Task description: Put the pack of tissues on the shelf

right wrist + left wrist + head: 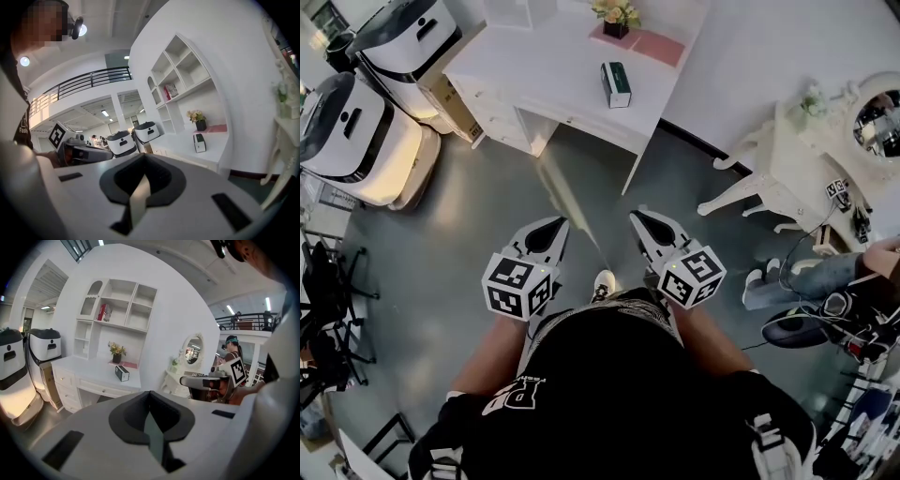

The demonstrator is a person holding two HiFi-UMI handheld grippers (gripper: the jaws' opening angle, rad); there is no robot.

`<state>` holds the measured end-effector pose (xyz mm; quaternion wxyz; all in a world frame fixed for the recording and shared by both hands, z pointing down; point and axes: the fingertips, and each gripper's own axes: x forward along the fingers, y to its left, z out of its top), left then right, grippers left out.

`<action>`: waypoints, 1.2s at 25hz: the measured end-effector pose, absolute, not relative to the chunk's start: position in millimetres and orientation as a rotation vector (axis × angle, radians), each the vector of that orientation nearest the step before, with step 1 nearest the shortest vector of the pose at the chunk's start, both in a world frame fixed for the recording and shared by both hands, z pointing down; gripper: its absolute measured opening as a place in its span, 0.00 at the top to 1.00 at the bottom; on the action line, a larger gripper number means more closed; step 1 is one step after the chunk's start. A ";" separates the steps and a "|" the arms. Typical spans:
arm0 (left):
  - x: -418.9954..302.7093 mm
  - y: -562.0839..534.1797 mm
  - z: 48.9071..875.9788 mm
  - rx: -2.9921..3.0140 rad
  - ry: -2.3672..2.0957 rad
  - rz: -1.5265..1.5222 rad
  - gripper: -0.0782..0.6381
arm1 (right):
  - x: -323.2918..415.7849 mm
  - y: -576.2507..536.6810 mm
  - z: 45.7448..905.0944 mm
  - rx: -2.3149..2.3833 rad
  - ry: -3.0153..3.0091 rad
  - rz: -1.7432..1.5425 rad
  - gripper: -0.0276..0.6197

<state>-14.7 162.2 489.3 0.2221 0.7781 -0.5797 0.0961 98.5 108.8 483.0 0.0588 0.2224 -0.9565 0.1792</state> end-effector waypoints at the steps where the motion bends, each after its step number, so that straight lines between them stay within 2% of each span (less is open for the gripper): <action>1: -12.6 152.2 488.4 2.156 -1.600 0.268 0.87 | 99.4 99.8 483.2 0.674 -2.899 0.544 0.94; 10: 2.6 83.7 482.8 2.201 -1.591 0.286 0.87 | 110.4 42.8 485.9 0.684 -2.907 0.527 0.94; 30: 3.7 6.5 502.9 2.248 -1.493 0.315 0.87 | 117.0 -17.0 515.2 0.786 -2.830 0.567 0.94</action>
